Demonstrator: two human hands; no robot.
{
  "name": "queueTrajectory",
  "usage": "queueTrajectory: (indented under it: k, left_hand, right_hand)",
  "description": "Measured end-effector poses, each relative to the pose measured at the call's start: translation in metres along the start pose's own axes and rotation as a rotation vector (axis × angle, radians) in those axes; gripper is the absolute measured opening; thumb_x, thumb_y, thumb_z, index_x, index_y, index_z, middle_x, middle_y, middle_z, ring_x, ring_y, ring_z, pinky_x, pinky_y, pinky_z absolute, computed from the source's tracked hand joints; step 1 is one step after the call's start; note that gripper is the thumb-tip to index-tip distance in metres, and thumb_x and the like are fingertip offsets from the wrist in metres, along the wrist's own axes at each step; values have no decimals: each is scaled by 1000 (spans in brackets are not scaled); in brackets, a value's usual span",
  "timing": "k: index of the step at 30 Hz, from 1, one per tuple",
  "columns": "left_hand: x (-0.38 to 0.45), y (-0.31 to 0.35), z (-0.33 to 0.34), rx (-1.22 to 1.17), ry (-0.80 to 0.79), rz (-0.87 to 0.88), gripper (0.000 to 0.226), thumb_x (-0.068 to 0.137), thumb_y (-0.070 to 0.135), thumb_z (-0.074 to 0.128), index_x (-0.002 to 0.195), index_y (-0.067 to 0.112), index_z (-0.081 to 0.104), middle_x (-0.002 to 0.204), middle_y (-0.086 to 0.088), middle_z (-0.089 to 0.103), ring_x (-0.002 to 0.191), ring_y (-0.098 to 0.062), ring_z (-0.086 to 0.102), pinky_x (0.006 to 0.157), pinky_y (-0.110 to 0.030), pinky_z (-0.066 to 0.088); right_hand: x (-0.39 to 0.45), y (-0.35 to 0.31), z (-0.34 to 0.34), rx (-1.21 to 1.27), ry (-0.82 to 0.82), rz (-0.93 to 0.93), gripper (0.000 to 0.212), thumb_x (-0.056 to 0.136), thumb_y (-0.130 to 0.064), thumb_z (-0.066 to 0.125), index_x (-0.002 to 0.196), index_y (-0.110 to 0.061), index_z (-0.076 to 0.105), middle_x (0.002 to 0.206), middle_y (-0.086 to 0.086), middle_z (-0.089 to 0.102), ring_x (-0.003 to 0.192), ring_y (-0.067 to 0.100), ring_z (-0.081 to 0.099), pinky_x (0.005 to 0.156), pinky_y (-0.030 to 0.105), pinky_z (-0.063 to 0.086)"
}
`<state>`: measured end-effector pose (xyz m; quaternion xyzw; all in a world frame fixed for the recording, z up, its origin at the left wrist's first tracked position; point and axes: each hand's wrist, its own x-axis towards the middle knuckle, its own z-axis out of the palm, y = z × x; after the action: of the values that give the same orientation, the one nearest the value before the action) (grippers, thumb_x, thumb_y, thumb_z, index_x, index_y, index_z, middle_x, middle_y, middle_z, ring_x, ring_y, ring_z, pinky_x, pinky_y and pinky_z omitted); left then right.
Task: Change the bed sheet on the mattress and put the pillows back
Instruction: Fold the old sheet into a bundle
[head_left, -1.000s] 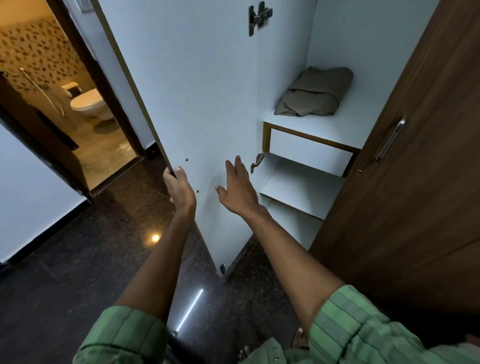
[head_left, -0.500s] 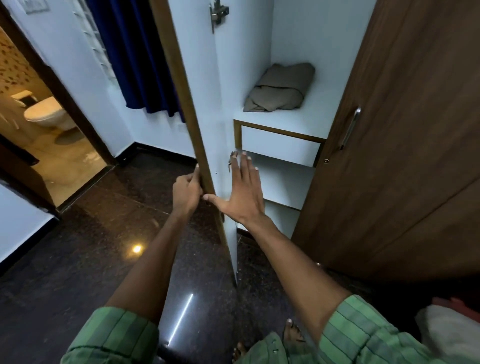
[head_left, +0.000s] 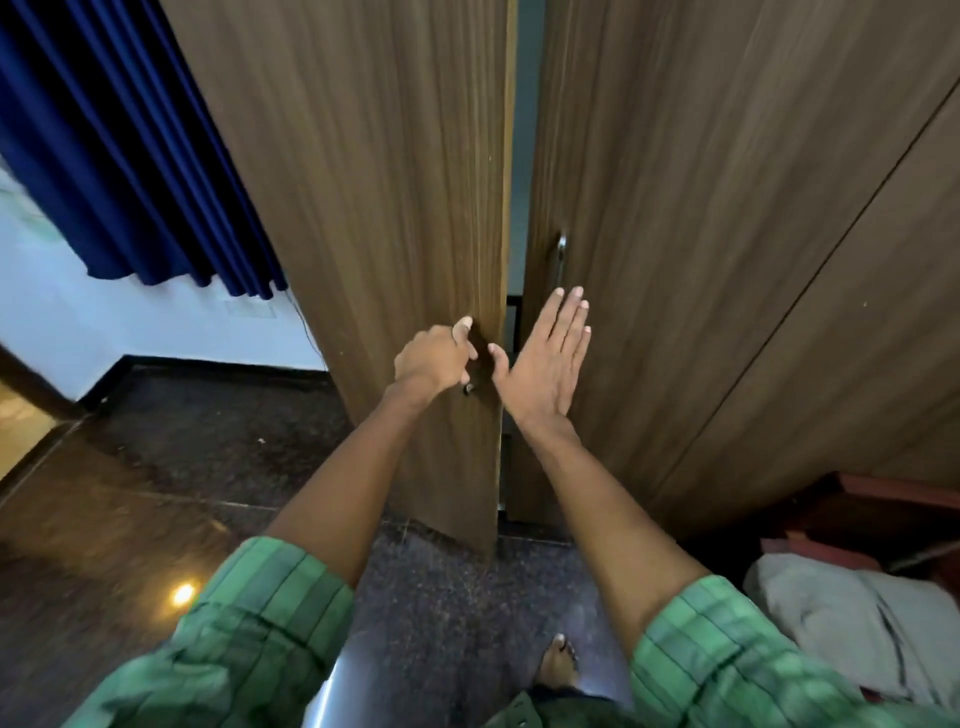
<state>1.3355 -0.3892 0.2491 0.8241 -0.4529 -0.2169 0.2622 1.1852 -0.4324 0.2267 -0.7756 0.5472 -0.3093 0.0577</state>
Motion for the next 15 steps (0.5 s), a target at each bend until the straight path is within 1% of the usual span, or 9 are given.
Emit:
queueTrajectory:
  k: [3,6,7,9,12,15]
  left_hand:
    - [39,10,1,-75,-120,-42,62,105,59,24,86,30,76,65,4,75,76,-15,74,97,-46,54]
    - [68,19,5,-80,-134,-67,59,101,60,27,88,29,76,67,3,76,76,-14,75,100,-45,53]
    - [74,23,7,-71,-123,-64,58,99,59,27,88,29,76,67,4,75,76,-13,75,100,-45,52]
    - [85,30,13,-77,-75,-52,64,102,62,23,85,30,75,64,5,74,76,-14,73,99,-44,52]
    - [96,39,23,-79,30,-43,67,105,62,19,83,31,75,60,6,72,77,-12,70,96,-41,50]
    - [106,46,28,-59,109,-39,67,105,61,21,84,30,76,60,5,72,77,-9,68,92,-38,50]
  right_hand:
    - [33,8,8,68,-5,71,126,83,-63,70,161,-2,-8,170,19,-14,158,35,-9,127,53,15]
    - [54,12,24,118,-18,160,127,83,-64,70,161,0,-8,169,20,-14,157,36,-7,127,53,16]
    - [59,14,29,130,-24,184,126,84,-64,69,161,1,-7,169,21,-13,157,37,-6,127,53,16]
    - [69,19,40,153,-19,223,122,86,-67,63,160,2,-6,169,22,-14,157,38,-3,126,53,18]
    - [77,24,52,145,32,239,117,90,-70,53,160,3,-5,168,23,-16,157,39,-1,125,54,21]
    - [79,27,60,105,46,238,116,90,-68,54,161,3,-5,168,23,-16,158,38,-3,125,54,22]
